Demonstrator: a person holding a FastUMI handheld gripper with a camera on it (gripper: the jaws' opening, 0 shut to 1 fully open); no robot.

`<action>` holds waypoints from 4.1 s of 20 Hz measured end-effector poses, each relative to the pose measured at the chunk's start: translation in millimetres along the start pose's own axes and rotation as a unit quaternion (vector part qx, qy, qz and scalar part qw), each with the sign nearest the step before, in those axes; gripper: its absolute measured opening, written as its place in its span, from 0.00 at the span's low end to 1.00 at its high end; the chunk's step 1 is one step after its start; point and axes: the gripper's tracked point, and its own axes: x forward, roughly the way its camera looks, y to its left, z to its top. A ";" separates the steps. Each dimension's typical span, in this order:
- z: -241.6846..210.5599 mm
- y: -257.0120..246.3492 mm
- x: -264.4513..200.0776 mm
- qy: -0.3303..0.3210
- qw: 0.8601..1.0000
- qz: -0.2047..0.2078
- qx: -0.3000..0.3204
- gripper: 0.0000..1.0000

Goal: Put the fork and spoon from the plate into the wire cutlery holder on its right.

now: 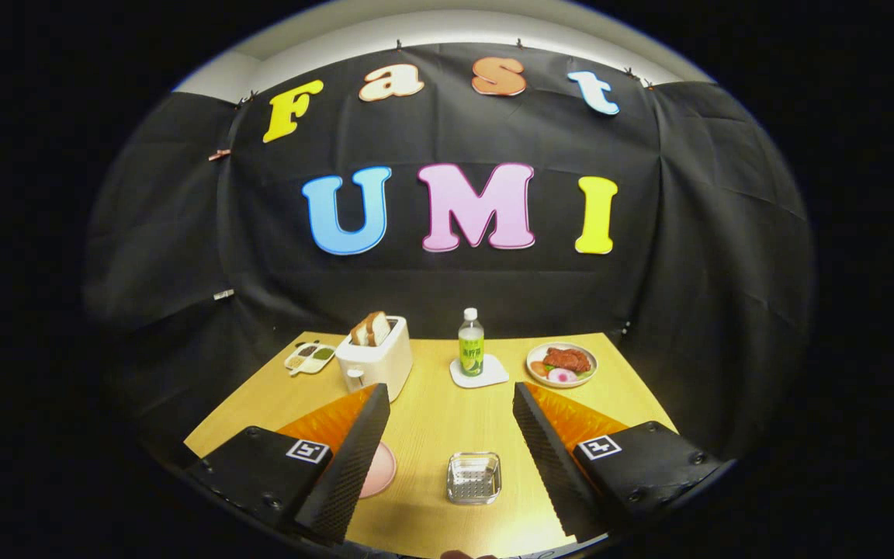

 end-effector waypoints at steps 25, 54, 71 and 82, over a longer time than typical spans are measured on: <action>-261.6 150.4 107.9 0.369 0.923 0.081 -0.081 1.00; -235.6 103.4 73.2 0.450 0.888 0.096 -0.009 0.13; -166.3 -85.2 -8.4 0.543 0.819 0.121 -0.142 0.13; -195.7 -86.9 19.5 0.688 0.690 0.148 -0.167 0.13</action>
